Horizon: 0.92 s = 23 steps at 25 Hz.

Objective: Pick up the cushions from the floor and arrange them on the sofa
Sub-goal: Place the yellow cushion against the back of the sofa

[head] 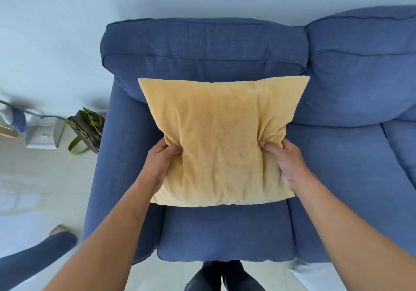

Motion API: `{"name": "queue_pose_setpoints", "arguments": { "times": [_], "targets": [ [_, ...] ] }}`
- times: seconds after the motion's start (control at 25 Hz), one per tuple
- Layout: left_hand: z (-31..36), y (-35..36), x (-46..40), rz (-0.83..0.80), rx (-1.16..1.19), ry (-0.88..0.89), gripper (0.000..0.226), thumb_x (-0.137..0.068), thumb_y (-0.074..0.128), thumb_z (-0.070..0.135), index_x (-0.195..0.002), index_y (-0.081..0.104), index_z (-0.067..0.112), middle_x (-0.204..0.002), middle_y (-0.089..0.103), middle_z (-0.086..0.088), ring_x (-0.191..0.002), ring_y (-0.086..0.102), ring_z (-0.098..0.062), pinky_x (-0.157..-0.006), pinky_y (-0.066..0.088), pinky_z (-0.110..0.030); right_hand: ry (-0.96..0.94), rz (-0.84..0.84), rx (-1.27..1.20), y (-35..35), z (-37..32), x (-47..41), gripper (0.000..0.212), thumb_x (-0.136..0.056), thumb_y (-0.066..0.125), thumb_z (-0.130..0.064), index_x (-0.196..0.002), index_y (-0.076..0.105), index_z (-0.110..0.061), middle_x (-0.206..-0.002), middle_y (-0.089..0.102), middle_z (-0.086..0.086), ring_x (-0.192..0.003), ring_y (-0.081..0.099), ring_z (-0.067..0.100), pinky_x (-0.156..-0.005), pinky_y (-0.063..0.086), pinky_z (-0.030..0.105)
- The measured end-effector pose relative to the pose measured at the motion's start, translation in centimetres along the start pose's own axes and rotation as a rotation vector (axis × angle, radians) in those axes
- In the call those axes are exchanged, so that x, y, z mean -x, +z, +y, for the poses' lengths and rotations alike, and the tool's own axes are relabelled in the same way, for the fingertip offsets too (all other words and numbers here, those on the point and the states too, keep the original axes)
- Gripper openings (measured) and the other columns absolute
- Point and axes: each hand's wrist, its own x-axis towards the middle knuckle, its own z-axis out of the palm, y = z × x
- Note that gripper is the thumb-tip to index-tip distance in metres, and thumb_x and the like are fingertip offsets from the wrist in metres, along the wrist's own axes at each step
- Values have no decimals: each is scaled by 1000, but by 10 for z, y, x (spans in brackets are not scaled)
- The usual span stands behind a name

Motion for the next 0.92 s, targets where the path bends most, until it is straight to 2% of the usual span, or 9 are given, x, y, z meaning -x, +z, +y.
{"name": "queue_pose_setpoints", "arguments": {
  "times": [0.08,0.2,0.32,0.4,0.48,0.56,0.72,0.84,0.92],
  "targets": [
    [-2,0,-17,50,9,58,41,-78,71,11,-117,76,22,-114,82,0,-108,76,-24,-95,59,-42,-46,-8,24,6,-6,-18,29,-86,79,-3,-107,72,-21,-100,82,-4,-95,78,14,-83,58,34],
    [-6,2,-38,104,49,119,45,-78,74,4,-121,71,17,-111,82,1,-104,77,-16,-81,57,-24,-128,62,62,13,-3,-47,43,-80,74,11,-105,68,-23,-101,79,-3,-95,74,13,-83,59,32],
    [-19,2,-71,123,65,128,50,-72,72,6,-120,72,18,-112,82,1,-108,76,-15,-91,58,-31,-154,139,71,20,7,-79,50,-79,77,9,-109,62,-28,-106,75,-7,-95,71,5,-76,56,18],
    [-28,7,-95,102,60,75,49,-73,73,10,-121,71,22,-117,80,1,-116,73,-20,-101,57,-38,-100,131,127,24,19,-101,53,-80,81,1,-122,60,-23,-109,71,-8,-97,67,4,-75,50,17],
    [-34,15,-117,82,41,11,42,-77,75,12,-116,69,28,-120,78,1,-120,70,-22,-106,55,-41,-4,107,176,28,29,-120,57,-83,80,-4,-133,56,-16,-105,68,-10,-94,63,4,-71,47,19],
    [-33,19,-135,95,45,-23,33,-83,74,13,-108,66,33,-120,76,1,-120,69,-23,-106,55,-44,38,102,182,30,30,-134,57,-83,79,-4,-135,57,-16,-110,70,-6,-102,66,14,-75,50,25],
    [-16,12,-144,115,-18,-39,42,-73,74,21,-112,67,32,-124,75,-4,-116,67,-27,-96,54,-45,45,100,199,27,14,-141,50,-82,76,-1,-127,60,-15,-108,71,-3,-105,69,20,-76,54,30],
    [5,0,-141,139,13,24,47,-81,70,14,-128,65,19,-127,75,-5,-120,69,-27,-102,57,-44,-30,125,154,17,-10,-140,43,-77,77,-7,-116,61,-17,-108,73,0,-103,70,21,-100,56,48],
    [23,-8,-142,195,111,101,43,-83,69,23,-126,66,21,-130,74,-2,-122,69,-23,-104,57,-45,-104,157,70,12,-30,-141,52,-73,78,-15,-123,63,-15,-114,73,0,-111,69,22,-103,55,51]
  ]
}}
